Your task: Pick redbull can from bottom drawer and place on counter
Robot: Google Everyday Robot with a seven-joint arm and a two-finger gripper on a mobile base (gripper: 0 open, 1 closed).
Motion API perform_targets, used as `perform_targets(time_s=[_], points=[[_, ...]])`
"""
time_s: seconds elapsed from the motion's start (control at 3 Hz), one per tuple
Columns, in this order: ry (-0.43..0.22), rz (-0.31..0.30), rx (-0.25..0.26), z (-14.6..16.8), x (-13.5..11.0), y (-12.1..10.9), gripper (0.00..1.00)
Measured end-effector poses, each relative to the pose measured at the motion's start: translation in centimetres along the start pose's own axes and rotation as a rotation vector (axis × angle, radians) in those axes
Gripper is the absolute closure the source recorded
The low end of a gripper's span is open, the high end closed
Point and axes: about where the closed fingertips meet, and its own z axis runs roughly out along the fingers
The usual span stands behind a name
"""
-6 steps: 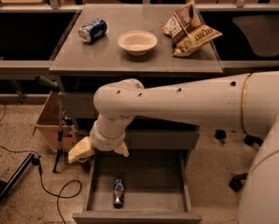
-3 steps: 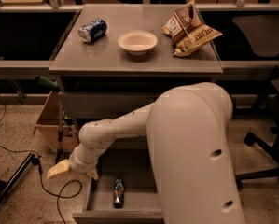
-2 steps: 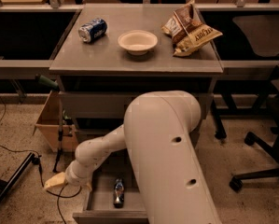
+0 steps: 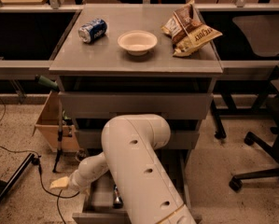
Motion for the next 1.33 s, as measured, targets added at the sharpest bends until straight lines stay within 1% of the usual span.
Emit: perform_targets(time_s=[0.33,0.67,1.0,1.33], points=[[0.0,0.0,0.0,0.0,0.0,0.0,0.0],[-0.023,0.022,0.031,-1.0,-0.9,-1.6,0.0],[-0.046,0.103,0.076,-2.1,-1.7,-6.0,0.0],[-0.061,0.194,0.11,-2.6,-2.1,-11.0,0.0]])
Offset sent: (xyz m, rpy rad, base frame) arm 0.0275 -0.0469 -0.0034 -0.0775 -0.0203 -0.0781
